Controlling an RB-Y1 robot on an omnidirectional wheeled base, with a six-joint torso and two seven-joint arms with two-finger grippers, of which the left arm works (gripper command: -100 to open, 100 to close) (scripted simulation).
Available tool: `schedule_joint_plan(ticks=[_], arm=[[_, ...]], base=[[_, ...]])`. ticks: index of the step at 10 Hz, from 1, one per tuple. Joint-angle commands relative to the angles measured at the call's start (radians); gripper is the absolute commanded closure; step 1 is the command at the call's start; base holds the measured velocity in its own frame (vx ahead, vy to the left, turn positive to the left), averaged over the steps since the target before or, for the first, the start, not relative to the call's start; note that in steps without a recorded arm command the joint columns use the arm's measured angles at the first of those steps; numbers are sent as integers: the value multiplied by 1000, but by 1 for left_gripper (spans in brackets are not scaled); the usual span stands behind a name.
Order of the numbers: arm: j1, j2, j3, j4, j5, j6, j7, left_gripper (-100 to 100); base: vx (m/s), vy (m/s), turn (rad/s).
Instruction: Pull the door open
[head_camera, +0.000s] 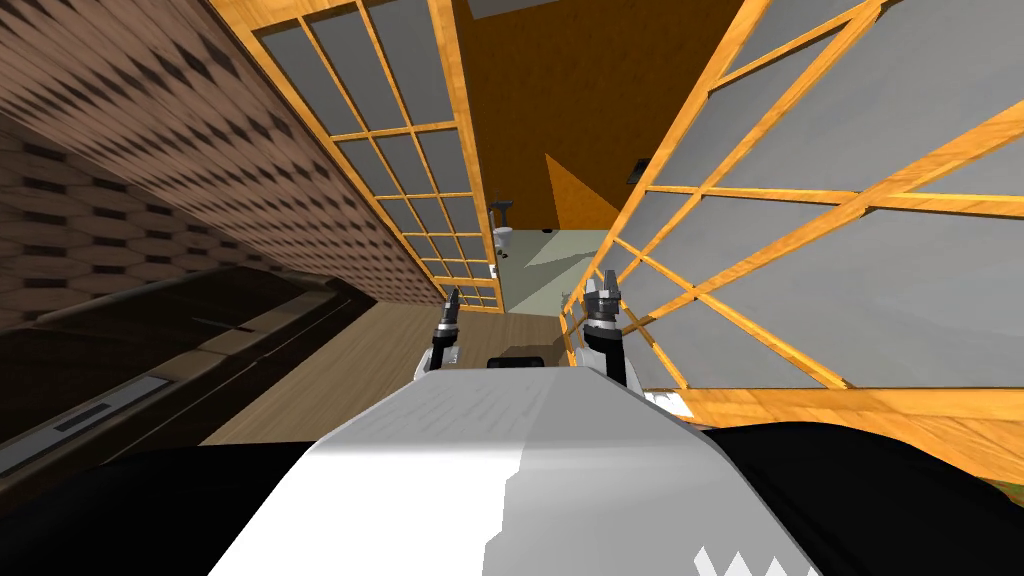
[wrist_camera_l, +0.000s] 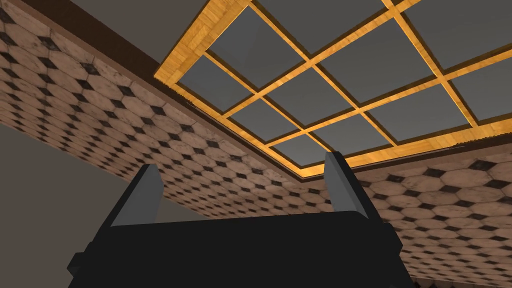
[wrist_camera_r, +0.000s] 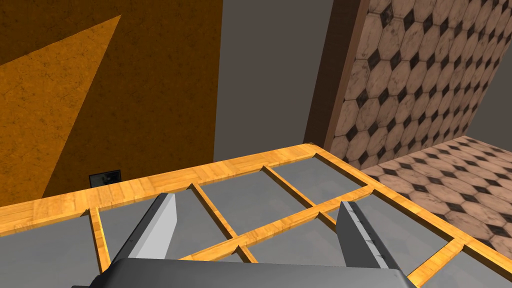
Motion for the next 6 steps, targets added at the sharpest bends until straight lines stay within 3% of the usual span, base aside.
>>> schedule_joint_plan(ticks=[1,6], arm=[[-12,9,0,48,-6,-11,-36,-100],[-52,32,0,194,-26,-48,-141,-100]], base=[[90,-26,8],[97,-30,6]])
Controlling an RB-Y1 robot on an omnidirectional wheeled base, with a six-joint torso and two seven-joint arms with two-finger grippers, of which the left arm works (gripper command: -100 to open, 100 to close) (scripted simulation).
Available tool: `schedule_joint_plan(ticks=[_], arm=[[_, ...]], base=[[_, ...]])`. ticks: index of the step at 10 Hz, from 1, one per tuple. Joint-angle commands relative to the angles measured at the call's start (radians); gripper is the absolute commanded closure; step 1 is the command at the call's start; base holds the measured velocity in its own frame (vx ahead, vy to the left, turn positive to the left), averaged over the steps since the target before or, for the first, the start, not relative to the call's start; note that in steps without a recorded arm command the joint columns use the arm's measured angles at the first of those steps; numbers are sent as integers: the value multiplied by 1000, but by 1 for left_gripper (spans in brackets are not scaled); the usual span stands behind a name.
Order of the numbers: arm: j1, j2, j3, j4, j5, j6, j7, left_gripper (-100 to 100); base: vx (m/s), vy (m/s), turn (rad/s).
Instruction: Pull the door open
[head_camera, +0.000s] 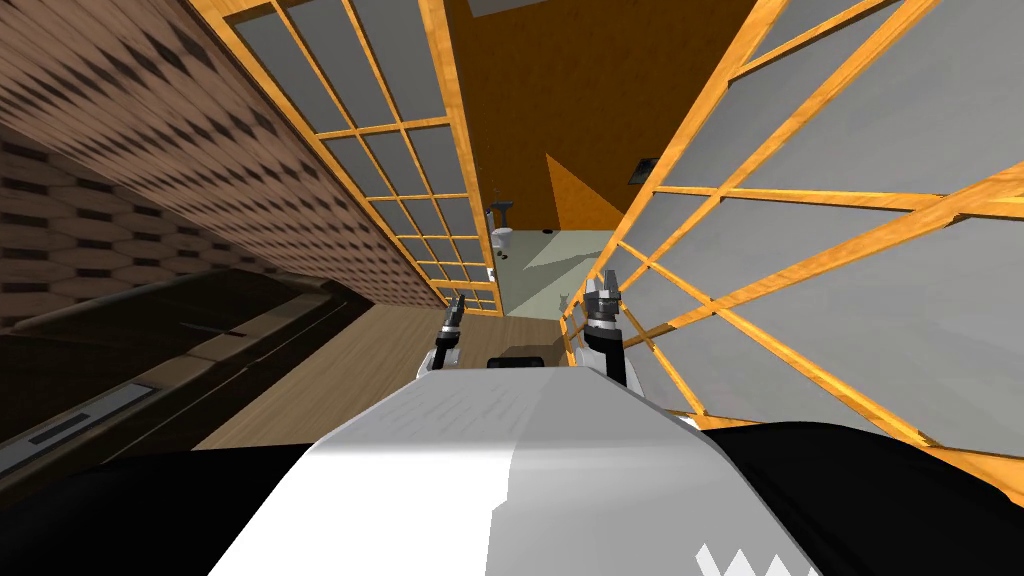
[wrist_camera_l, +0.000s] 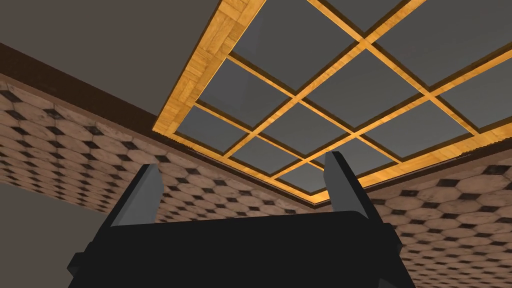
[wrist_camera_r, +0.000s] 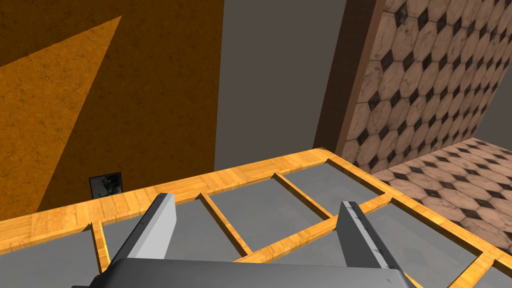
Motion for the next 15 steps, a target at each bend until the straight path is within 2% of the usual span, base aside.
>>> schedule_joint_plan(ticks=[1,15], arm=[[-11,6,-1,48,-7,-13,-38,-100],[-116,65,-1,435,-60,-111,-317,-100]], base=[[94,-25,4],[98,-30,6]])
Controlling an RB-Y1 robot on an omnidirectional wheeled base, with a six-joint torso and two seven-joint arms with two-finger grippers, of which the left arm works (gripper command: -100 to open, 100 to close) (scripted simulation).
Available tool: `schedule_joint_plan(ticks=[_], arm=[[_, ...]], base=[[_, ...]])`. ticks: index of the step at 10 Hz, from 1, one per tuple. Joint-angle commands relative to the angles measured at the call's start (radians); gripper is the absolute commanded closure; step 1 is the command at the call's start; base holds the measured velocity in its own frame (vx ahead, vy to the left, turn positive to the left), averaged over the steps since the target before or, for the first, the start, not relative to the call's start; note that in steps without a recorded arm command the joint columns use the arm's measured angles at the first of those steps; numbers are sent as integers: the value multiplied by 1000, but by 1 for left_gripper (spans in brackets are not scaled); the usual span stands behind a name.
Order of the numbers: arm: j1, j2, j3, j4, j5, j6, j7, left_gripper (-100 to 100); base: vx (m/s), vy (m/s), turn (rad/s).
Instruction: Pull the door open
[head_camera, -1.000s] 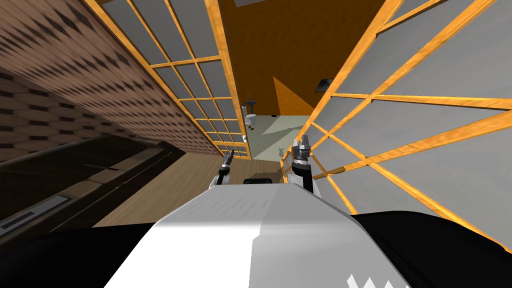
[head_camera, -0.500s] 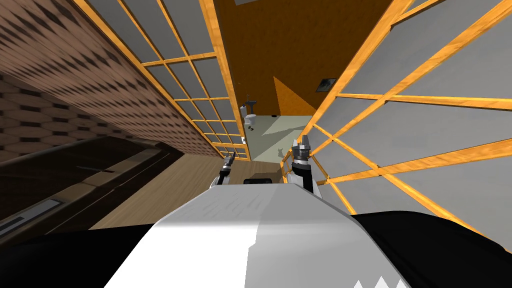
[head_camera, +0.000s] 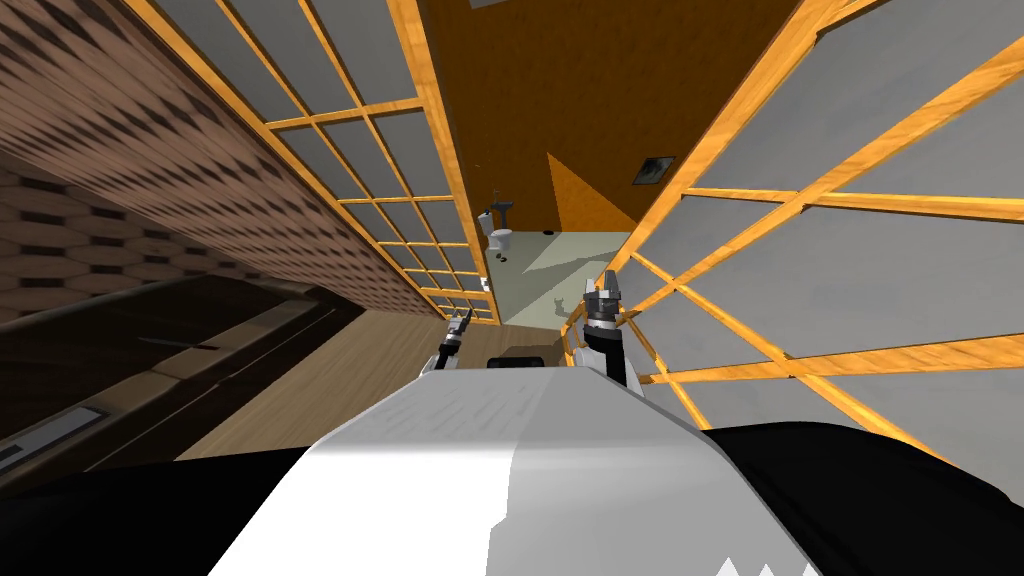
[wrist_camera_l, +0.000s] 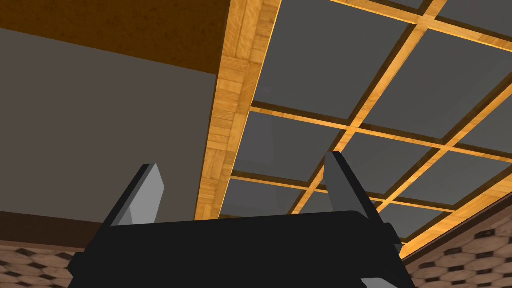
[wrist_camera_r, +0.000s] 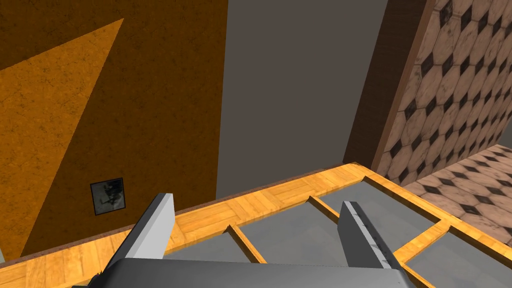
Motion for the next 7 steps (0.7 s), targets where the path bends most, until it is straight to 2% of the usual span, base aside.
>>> schedule_joint_plan(ticks=[1,7], arm=[[-14,6,1,46,-5,-12,-31,-100],[-50,25,1,180,-23,-45,-127,-100]], base=[[97,-39,10],[98,-27,5]])
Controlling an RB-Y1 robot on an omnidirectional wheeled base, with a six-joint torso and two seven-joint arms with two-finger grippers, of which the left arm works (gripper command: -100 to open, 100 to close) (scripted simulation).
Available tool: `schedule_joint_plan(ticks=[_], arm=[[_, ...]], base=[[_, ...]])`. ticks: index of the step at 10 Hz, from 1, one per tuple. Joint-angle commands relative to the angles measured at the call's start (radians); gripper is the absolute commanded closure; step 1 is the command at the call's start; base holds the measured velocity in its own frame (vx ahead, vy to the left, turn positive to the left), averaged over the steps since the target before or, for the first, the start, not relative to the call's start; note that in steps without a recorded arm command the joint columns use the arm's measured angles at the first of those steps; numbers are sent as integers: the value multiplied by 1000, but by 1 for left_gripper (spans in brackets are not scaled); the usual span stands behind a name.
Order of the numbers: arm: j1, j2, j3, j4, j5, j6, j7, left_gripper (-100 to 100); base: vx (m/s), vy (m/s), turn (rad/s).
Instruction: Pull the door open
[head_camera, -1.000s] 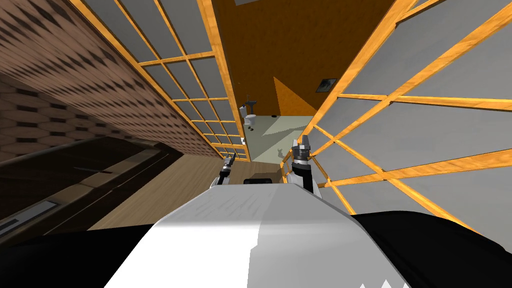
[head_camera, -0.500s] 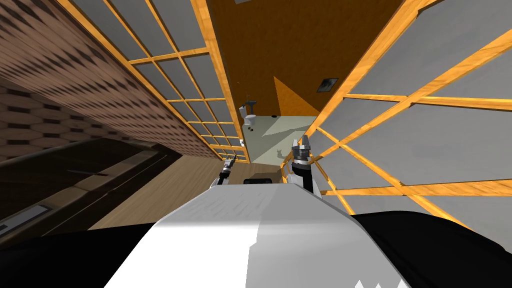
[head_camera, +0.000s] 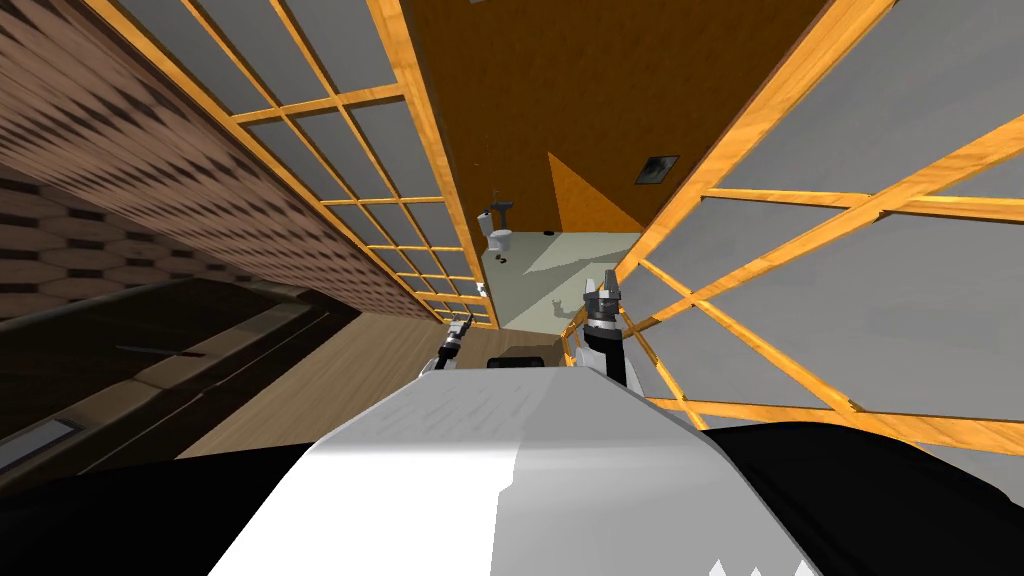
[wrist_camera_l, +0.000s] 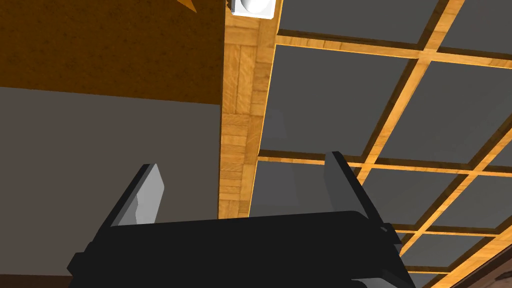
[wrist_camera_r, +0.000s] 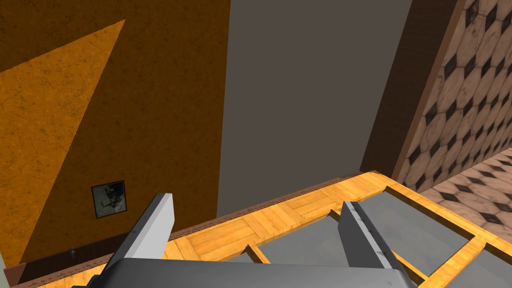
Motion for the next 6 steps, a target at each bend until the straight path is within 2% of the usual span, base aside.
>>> schedule_joint_plan(ticks=[1,3,4,6], arm=[[-9,4,0,33,-5,-8,-27,-100],[-18,9,0,68,-10,-17,-52,-100],[-27,14,0,101,-14,-25,-76,-100],[-36,18,0,132,-18,-33,-98,-100]], base=[[107,-16,6],[105,-14,1],[137,-38,8],[118,-27,6]])
